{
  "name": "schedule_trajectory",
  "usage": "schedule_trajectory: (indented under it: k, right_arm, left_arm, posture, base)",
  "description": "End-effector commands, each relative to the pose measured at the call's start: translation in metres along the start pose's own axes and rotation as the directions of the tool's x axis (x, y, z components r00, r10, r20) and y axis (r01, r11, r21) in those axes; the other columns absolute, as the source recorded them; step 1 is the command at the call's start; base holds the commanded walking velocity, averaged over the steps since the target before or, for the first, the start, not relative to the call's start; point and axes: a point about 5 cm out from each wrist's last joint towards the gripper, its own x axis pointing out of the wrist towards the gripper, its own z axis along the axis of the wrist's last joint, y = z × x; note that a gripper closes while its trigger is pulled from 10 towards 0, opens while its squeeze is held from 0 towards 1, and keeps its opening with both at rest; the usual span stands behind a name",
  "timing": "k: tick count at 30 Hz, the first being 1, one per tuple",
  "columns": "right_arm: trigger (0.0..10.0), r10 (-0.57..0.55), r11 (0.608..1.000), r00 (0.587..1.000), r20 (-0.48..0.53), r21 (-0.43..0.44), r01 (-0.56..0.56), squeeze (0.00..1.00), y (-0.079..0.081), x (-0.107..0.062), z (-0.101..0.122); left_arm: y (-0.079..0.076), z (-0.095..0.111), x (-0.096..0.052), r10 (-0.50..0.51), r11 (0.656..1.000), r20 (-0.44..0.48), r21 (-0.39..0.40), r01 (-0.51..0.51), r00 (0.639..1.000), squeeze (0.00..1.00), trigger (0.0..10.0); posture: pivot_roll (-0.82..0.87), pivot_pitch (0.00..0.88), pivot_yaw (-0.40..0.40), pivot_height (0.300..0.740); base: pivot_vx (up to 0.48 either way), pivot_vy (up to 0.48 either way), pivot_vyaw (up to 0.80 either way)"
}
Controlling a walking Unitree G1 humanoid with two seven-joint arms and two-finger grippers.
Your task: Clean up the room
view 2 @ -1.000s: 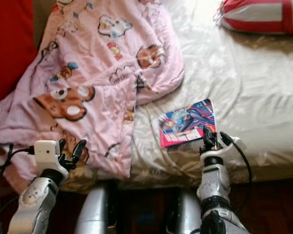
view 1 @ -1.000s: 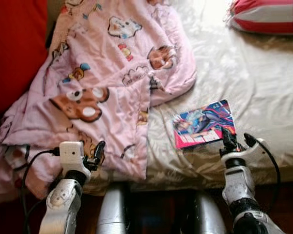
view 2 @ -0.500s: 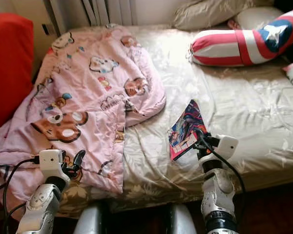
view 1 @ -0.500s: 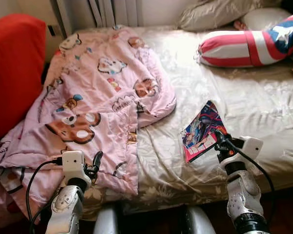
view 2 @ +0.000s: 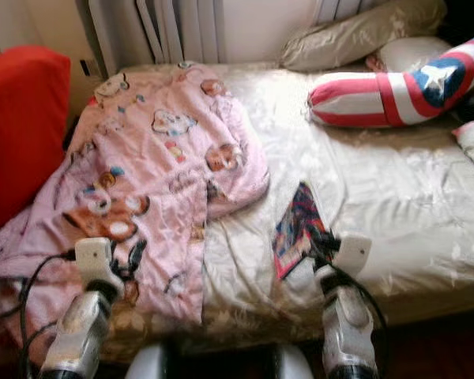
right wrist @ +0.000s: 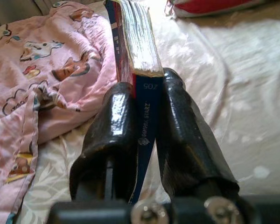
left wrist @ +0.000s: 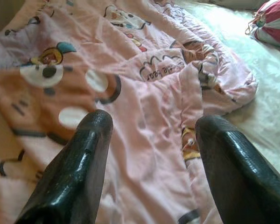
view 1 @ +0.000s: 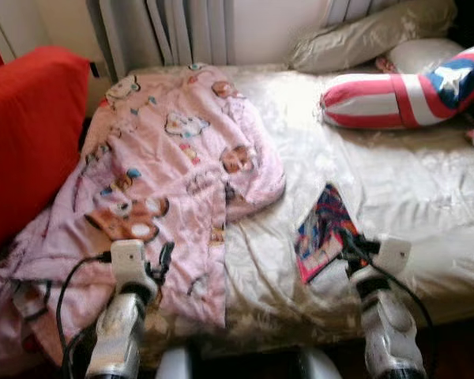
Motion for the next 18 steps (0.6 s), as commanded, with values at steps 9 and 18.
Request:
schedule_trajectory:
  k: [9, 18]
  right_arm:
    - [10.0, 0.017, 0.999, 0.997, 0.073, -0.050, -0.013, 0.00, 0.001, 0.012, 0.022]
    - [10.0, -0.018, 0.998, 0.999, 0.037, -0.058, 0.020, 0.00, -0.005, 0.006, 0.014]
  left_arm:
    - [0.015, 0.001, -0.002, 0.042, 0.999, 0.019, 0.022, -0.042, 0.999, 0.00, 10.0]
    - [0.013, -0.005, -0.002, 0.038, 0.999, 0.009, 0.012, -0.039, 0.999, 0.00, 10.0]
  posture:
    - [0.04, 0.000, -0.070, 0.740]
    - [0.02, 0.000, -0.042, 0.740]
  base:
    - [0.000, 0.000, 0.00]
    - [0.000, -0.072, 0.00]
